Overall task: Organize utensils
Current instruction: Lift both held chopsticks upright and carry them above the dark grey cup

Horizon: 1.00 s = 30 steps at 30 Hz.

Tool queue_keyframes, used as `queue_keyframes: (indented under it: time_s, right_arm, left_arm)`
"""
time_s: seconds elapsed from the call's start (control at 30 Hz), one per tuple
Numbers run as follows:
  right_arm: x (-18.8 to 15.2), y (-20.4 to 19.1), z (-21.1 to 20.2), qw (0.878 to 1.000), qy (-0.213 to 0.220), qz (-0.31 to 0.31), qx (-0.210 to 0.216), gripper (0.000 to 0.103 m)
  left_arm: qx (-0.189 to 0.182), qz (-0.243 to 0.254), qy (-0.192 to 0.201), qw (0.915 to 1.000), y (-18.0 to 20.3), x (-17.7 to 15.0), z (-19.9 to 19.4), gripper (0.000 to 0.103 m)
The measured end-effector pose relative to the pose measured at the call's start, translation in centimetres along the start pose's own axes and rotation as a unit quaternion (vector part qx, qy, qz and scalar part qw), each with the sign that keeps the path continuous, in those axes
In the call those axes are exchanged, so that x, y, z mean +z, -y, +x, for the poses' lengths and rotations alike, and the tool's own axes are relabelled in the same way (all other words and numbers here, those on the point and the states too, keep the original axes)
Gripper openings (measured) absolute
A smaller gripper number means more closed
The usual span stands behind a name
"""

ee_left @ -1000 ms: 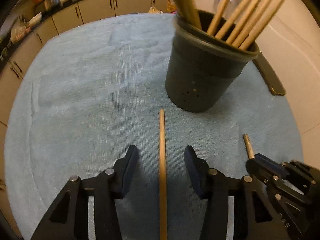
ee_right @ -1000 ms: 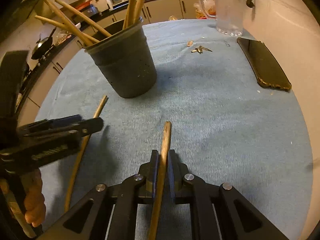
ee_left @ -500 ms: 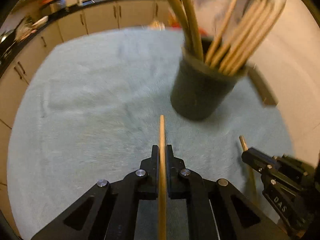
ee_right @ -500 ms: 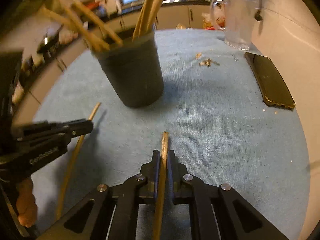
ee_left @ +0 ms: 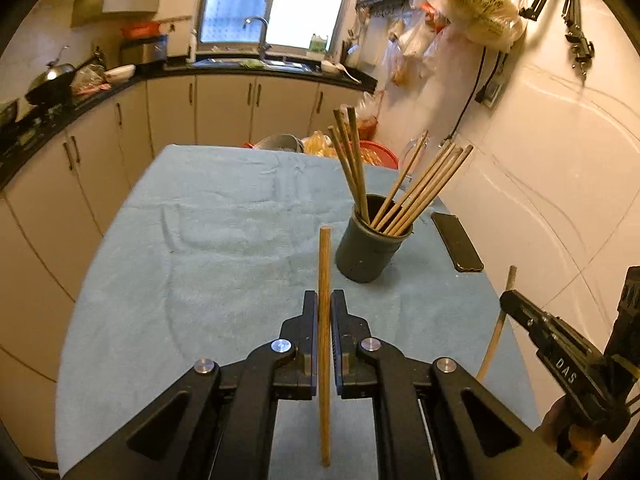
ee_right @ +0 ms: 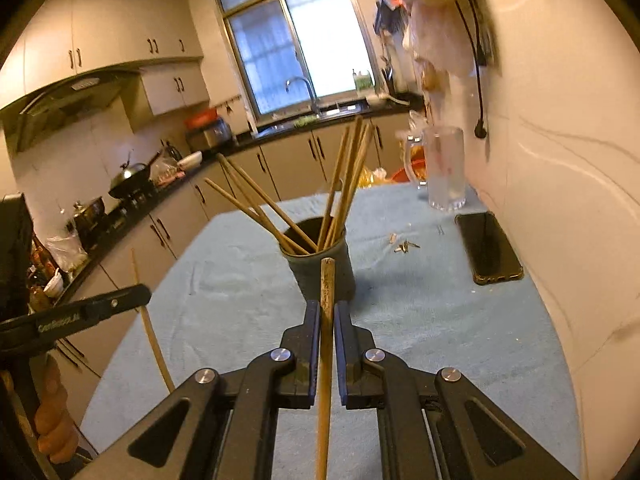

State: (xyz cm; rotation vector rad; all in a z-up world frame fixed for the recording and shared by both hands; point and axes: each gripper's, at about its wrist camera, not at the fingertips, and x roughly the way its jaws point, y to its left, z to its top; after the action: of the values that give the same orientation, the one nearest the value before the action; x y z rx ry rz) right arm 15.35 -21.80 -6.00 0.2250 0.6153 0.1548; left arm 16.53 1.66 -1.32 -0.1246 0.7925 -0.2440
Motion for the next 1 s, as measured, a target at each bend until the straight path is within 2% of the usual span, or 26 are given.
queue_keyframes:
  time_s: [0.1, 0.27, 0.43, 0.57, 0.77, 1.0]
  right_arm:
    - [-0.2, 0.2, -1.1, 1.000, 0.015, 0.006, 0.003, 0.008]
    - [-0.4, -0.4, -3.6, 0.999, 0.030, -0.001, 0.013, 0.008]
    - [-0.2, -1.0, -5.9, 0.998, 0.059, 0.001, 0.014, 0.008]
    - [0.0, -1.3, -8.0, 0.997, 0.080, 0.002, 0.020, 0.008]
    - [0.3, -1.0, -9.7, 0.994, 0.104, 0.018, 0.029, 0.008]
    - [2.6, -0.6, -10.9, 0.990, 0.134, 0.026, 0.032, 0.008]
  left_arm:
    - [0.007, -0.004, 0.021, 0.9997, 0.0, -1.5, -1.9, 0.006]
    - [0.017, -0.001, 0.042, 0.9990, 0.3, -2.0, -3.0, 0.006]
    - [0.002, -0.019, 0.066, 0.9976, 0.2, -1.3, -4.7, 0.006]
    - [-0.005, -0.017, 0.084, 0.9963, 0.8, -0.9, -6.4, 0.006]
    - [-0.008, -0.011, 0.100, 0.9949, 1.9, 0.0, -6.8, 0.006]
    - [-0.023, -0.002, 0.120, 0.9925, 3.3, 3.1, -7.2, 0.006]
